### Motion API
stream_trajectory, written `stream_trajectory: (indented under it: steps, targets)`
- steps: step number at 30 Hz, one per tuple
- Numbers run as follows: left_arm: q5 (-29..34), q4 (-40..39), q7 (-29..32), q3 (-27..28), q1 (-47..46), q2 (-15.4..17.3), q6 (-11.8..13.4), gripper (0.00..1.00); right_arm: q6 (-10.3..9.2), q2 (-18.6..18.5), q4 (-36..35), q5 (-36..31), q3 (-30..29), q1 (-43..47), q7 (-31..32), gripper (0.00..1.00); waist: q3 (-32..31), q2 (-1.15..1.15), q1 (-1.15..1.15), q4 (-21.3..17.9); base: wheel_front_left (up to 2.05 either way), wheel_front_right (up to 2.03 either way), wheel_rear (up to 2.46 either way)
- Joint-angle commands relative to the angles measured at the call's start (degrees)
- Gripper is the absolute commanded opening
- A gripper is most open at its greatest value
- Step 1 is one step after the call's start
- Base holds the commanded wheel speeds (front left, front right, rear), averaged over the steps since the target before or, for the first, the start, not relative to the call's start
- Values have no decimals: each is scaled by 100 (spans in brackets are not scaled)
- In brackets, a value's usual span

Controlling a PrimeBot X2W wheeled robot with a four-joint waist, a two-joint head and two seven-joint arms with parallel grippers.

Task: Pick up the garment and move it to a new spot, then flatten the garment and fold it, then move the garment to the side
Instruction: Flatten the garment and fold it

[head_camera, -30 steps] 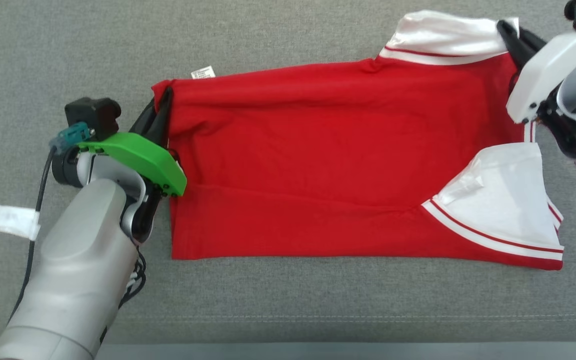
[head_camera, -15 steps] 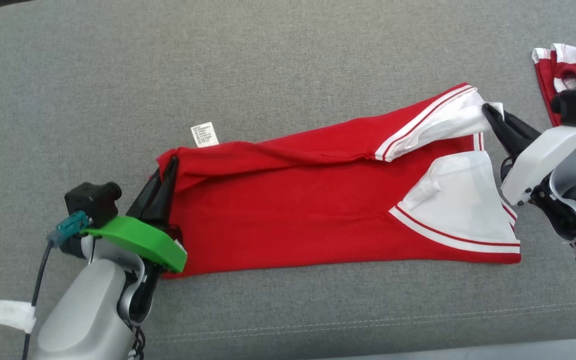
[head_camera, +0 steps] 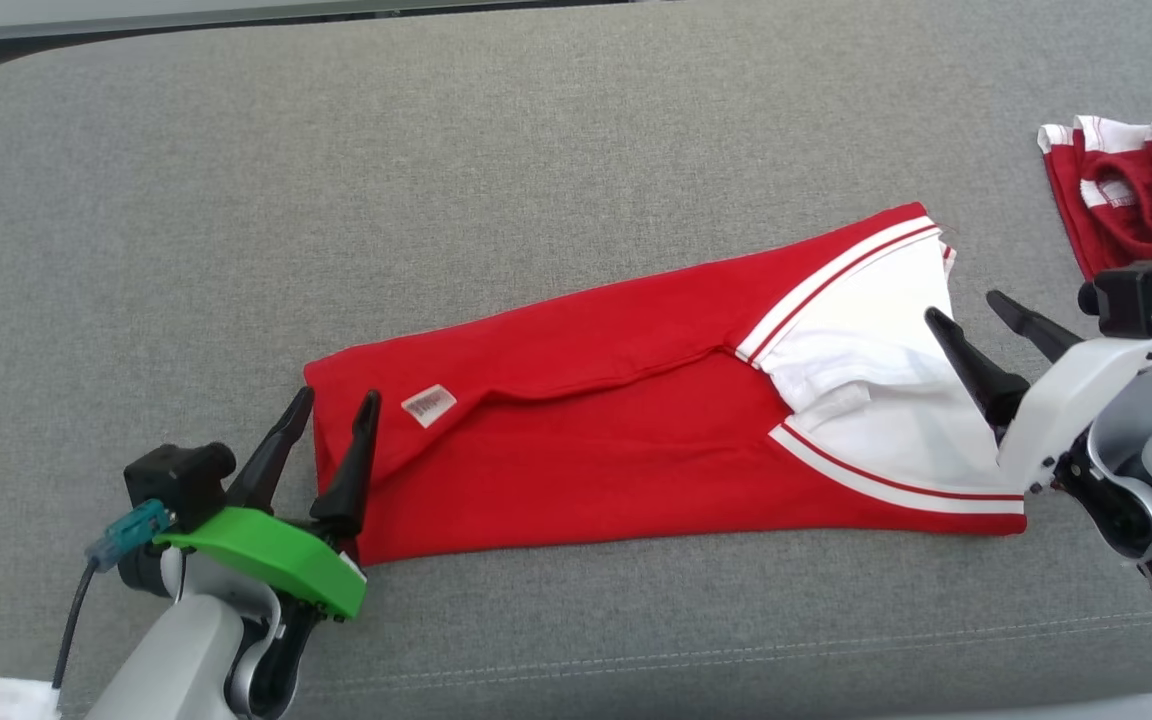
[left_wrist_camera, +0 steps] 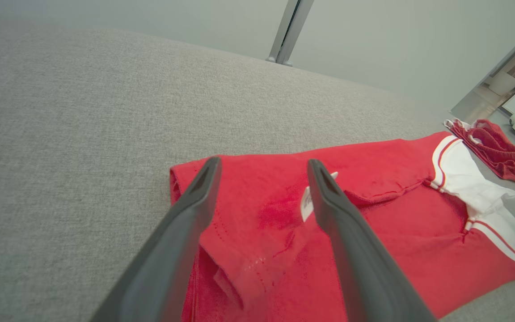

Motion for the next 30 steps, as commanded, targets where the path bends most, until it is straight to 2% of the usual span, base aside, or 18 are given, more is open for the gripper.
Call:
stream_trajectory:
  steps: [1,4,10,21,30]
  targets:
    - [-42,-100,-16,75,183,70,-12,100,-6,-90,-39,91,28,176,23,100,-66,0,0,7,0,0,0]
    - [8,-319,-15,249,436,99,2,100,-6,-217,-108,160,33,395,-7,100,-149,0,0,13,0,0,0]
    - [158,-796,-15,595,816,38,188,100,-6,-401,-239,140,-88,732,-65,100,-271,0,0,-11,0,0,0]
    - [374,-1043,3,612,1011,-58,416,100,-6,-321,-464,-91,-760,1062,-248,100,-544,0,0,-12,0,0,0]
    - [449,-1215,24,706,1136,-141,910,100,-6,-61,-651,-587,-1601,1344,-383,100,-825,0,0,8,0,0,0]
